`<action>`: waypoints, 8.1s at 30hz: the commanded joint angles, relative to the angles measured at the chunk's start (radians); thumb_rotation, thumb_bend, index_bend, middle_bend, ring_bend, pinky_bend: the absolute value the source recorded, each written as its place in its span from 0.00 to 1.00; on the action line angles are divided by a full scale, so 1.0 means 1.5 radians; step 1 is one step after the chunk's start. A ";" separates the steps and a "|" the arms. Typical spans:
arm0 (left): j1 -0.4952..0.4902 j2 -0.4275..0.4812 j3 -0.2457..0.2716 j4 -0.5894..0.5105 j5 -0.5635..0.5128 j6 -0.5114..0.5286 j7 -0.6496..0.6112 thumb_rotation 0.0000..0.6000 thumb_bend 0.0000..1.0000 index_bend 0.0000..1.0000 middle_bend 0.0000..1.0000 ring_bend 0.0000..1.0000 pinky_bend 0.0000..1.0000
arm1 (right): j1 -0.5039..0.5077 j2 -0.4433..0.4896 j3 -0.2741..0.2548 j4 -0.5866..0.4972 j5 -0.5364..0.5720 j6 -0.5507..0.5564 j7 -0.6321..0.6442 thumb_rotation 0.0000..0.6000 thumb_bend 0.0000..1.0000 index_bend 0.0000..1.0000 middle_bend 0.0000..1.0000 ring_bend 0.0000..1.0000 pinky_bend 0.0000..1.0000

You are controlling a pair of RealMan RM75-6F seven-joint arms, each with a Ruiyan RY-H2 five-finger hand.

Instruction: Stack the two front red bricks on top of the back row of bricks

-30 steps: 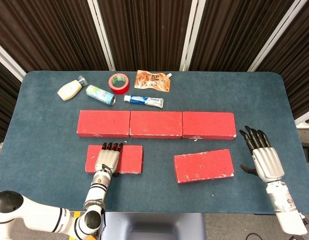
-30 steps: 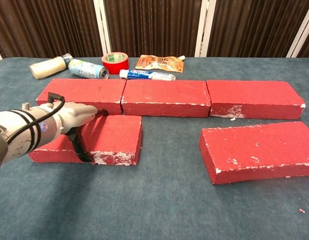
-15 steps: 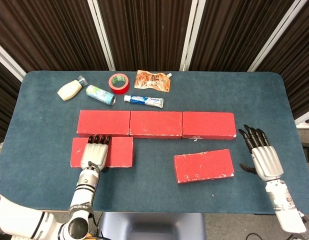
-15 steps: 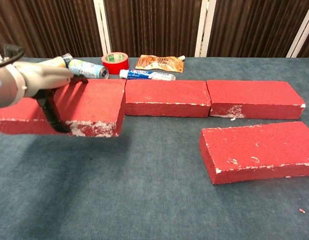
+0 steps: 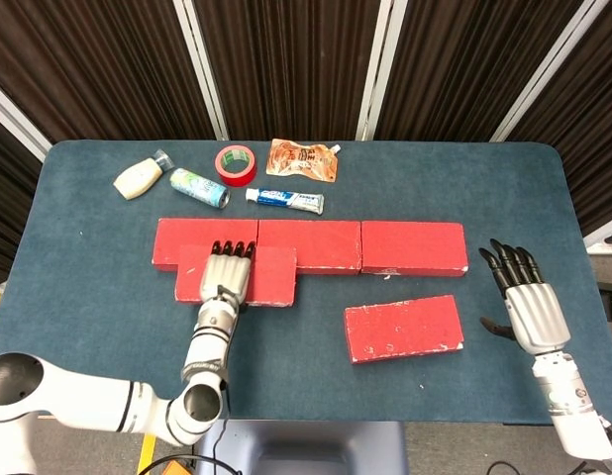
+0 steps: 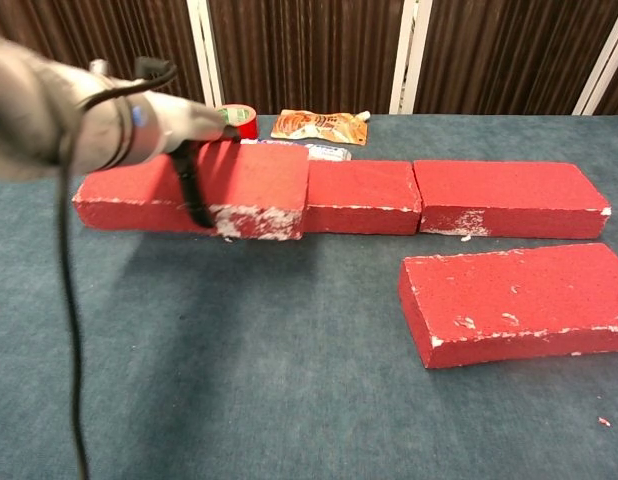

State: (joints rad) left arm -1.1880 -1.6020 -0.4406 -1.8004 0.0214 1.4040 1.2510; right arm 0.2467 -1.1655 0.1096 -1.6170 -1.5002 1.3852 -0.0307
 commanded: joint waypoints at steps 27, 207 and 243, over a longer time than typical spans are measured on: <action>-0.125 -0.039 -0.067 0.333 -0.179 -0.209 0.077 1.00 0.30 0.00 0.19 0.00 0.02 | -0.002 0.019 0.012 -0.047 0.027 0.001 -0.056 1.00 0.00 0.00 0.04 0.01 0.00; -0.128 -0.078 -0.018 0.435 -0.153 -0.289 0.026 1.00 0.19 0.00 0.00 0.00 0.02 | 0.024 -0.020 0.013 -0.010 0.069 -0.044 -0.076 1.00 0.00 0.00 0.04 0.01 0.00; -0.087 0.039 0.009 0.168 -0.058 -0.164 -0.030 1.00 0.00 0.00 0.00 0.00 0.01 | 0.029 -0.016 0.017 -0.020 0.069 -0.044 -0.080 1.00 0.00 0.00 0.04 0.01 0.00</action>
State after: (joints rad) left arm -1.3458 -1.5958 -0.4395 -1.4555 -0.0765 1.0941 1.2262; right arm 0.2897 -1.1927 0.1336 -1.6444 -1.3963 1.3193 -0.1502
